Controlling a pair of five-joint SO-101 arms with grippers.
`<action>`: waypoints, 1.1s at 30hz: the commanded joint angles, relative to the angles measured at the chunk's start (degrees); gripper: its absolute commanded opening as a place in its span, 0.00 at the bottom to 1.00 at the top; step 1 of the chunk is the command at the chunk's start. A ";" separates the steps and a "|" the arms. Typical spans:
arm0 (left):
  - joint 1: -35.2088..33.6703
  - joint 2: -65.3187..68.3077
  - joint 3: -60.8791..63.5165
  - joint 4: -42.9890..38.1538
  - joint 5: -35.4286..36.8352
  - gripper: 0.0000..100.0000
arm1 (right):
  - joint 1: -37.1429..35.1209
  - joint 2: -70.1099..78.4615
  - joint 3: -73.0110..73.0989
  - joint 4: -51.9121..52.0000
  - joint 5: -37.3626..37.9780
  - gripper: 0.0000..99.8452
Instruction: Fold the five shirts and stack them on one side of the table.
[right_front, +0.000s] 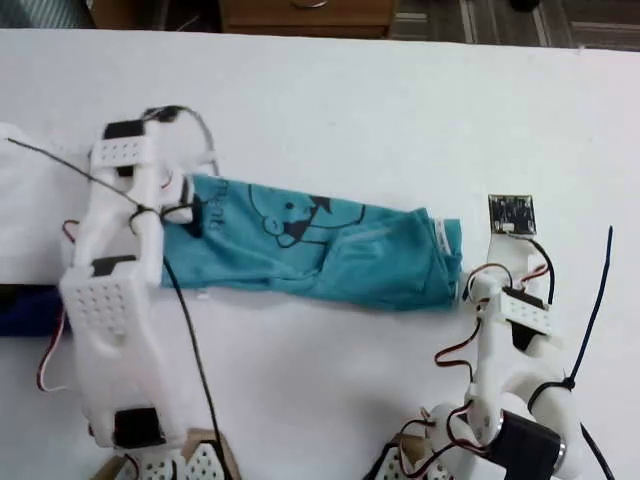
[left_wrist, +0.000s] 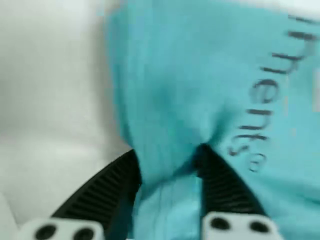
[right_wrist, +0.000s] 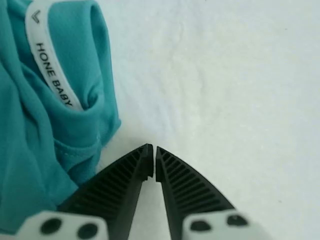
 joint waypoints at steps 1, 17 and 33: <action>-0.53 4.92 -5.23 5.36 -1.23 0.03 | 0.48 -2.68 -0.09 -0.57 0.09 0.02; -8.44 -4.92 -20.97 14.68 -5.45 0.03 | 0.57 -2.77 -0.09 -0.57 0.09 0.02; 23.47 -29.36 3.91 14.42 2.64 0.03 | 0.57 -2.77 -0.09 -0.75 0.00 0.02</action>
